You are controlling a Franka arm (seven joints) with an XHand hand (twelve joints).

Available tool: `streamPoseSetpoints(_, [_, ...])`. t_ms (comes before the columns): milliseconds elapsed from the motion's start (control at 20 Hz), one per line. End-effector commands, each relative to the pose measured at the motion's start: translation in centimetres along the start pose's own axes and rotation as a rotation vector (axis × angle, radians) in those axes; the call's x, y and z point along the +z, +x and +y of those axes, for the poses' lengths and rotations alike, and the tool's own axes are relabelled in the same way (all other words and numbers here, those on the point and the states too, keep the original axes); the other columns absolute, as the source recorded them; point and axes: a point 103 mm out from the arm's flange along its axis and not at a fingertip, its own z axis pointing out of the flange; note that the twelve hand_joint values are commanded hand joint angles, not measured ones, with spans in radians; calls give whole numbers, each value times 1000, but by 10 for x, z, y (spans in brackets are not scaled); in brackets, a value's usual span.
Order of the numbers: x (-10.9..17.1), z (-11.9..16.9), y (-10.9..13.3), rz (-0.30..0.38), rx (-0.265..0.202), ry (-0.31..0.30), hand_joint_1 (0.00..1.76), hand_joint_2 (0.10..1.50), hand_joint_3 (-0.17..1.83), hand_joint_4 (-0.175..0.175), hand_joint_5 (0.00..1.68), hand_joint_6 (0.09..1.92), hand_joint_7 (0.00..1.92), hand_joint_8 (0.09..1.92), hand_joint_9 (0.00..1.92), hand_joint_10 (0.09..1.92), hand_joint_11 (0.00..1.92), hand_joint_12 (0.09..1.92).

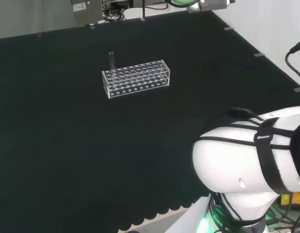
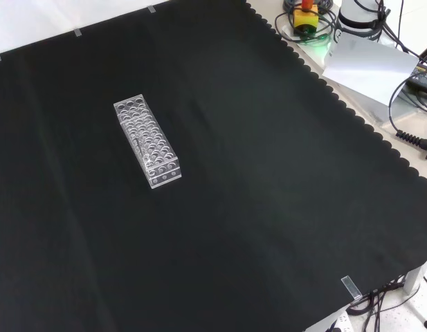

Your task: Pick up the test tube.

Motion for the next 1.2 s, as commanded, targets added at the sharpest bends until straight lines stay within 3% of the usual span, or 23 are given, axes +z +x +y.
streamPoseSetpoints(50, [1,1,-1,1,8,-7,375,787,535,-77,40,87,0,384,0,527,0,1182])
streamPoseSetpoints(200, [2,4,-3,7,9,-5,366,879,354,-77,56,87,0,382,0,519,0,1231])
streamPoseSetpoints(400, [4,14,-4,16,-13,0,365,905,302,-77,63,87,0,397,0,539,0,1243])
streamPoseSetpoints(900, [11,78,19,43,-102,89,388,941,232,-91,155,87,0,717,0,852,0,1481])
streamPoseSetpoints(1200, [22,120,34,27,-145,102,486,923,205,-98,182,87,23,836,6,962,0,1549])
